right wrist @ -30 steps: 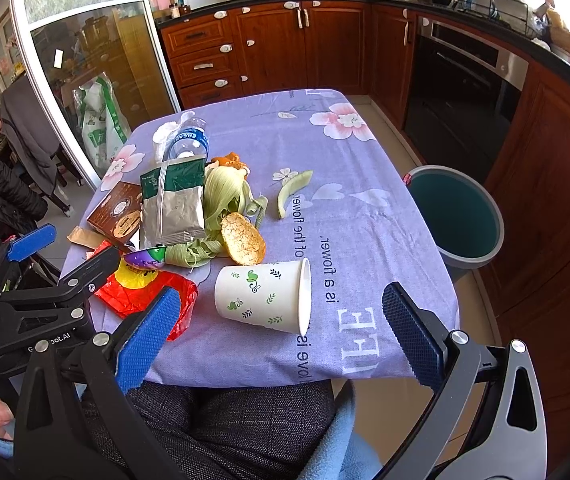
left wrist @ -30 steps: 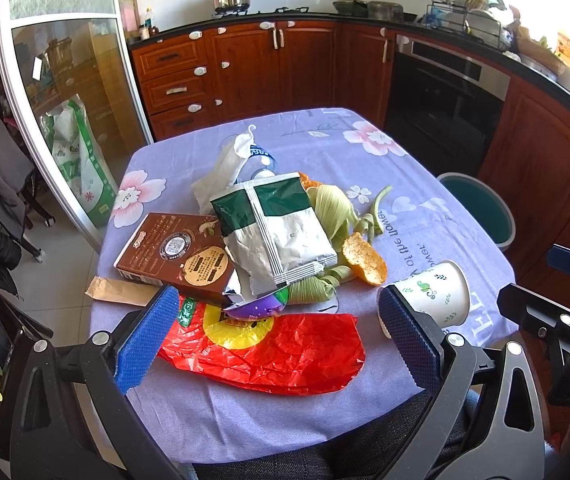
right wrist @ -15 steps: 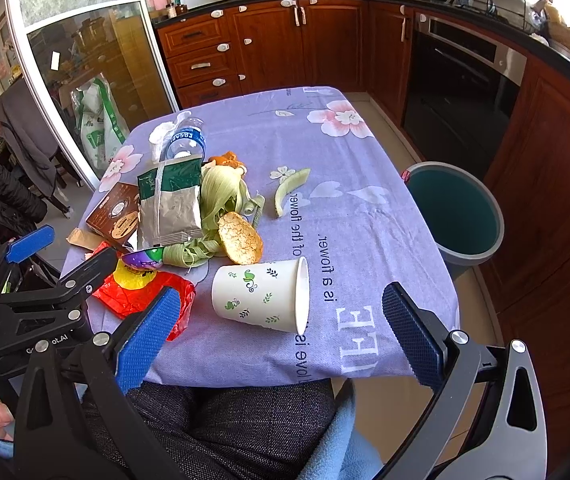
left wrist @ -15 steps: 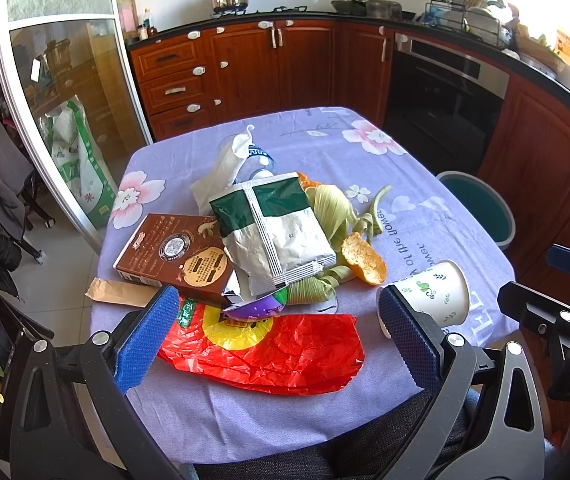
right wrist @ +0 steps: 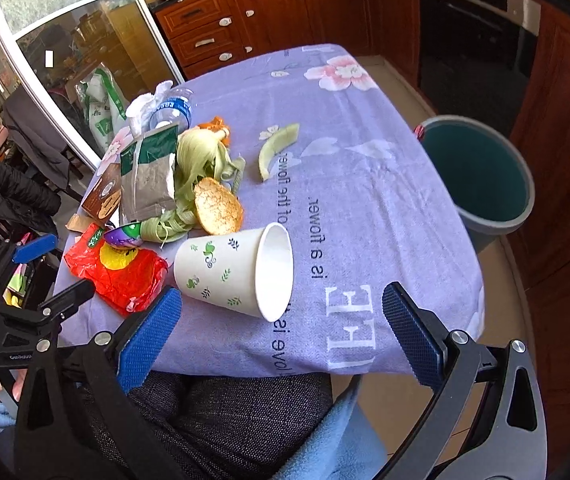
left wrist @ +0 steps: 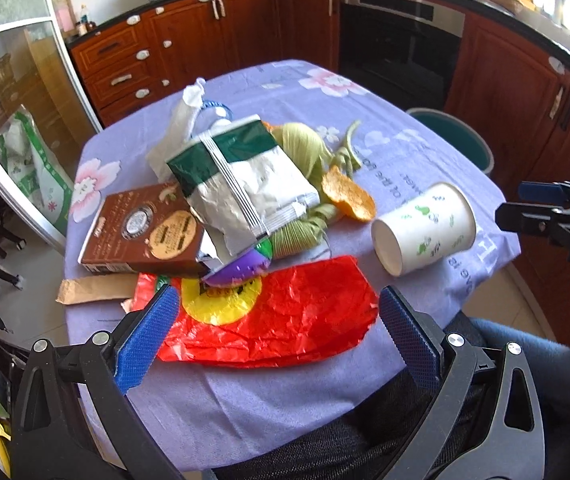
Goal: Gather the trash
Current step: 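Grasp the red-yellow wrapper with the left gripper while the right gripper grasps the white paper cup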
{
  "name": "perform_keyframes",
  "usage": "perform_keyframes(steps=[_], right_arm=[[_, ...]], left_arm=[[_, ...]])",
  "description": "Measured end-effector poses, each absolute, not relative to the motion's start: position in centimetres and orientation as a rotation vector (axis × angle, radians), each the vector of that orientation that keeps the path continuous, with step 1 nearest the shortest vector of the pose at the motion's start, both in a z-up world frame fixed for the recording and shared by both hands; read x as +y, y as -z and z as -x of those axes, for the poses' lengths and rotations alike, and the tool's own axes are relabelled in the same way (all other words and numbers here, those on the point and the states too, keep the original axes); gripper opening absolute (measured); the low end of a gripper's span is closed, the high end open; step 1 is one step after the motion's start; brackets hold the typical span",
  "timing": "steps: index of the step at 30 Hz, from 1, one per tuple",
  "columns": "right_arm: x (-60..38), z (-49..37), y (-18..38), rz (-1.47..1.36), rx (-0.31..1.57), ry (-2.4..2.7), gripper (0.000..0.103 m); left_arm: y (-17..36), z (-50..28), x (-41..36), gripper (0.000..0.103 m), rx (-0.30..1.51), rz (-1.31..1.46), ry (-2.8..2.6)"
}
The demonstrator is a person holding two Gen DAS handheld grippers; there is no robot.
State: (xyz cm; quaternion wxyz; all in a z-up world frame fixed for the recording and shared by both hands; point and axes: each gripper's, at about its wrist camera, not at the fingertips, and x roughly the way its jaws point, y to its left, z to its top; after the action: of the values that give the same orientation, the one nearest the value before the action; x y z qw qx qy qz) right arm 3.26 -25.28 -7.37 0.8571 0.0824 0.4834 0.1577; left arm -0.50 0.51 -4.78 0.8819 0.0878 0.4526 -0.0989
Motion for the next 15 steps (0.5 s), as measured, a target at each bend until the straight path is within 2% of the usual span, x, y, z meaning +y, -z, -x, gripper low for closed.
perform_keyframes(steps=[2, 7, 11, 15], right_arm=[[-24.9, -3.6, 8.4, -0.191, 1.037, -0.378, 0.092], [-23.2, -5.2, 10.1, -0.231, 1.087, -0.484, 0.068], [-21.8, -5.8, 10.7, -0.237, 1.106, -0.551, 0.058], [-20.7, -5.6, 10.9, -0.244, 1.121, -0.599, 0.029]], left_arm=[[5.9, 0.6, 0.9, 0.099, 0.972, -0.164, 0.224], [7.2, 0.2, 3.3, 0.099, 1.018, -0.042, 0.228], [7.6, 0.1, 5.8, 0.099, 1.027, -0.013, 0.175], [8.1, -0.2, 9.1, 0.099, 1.051, 0.029, 0.11]])
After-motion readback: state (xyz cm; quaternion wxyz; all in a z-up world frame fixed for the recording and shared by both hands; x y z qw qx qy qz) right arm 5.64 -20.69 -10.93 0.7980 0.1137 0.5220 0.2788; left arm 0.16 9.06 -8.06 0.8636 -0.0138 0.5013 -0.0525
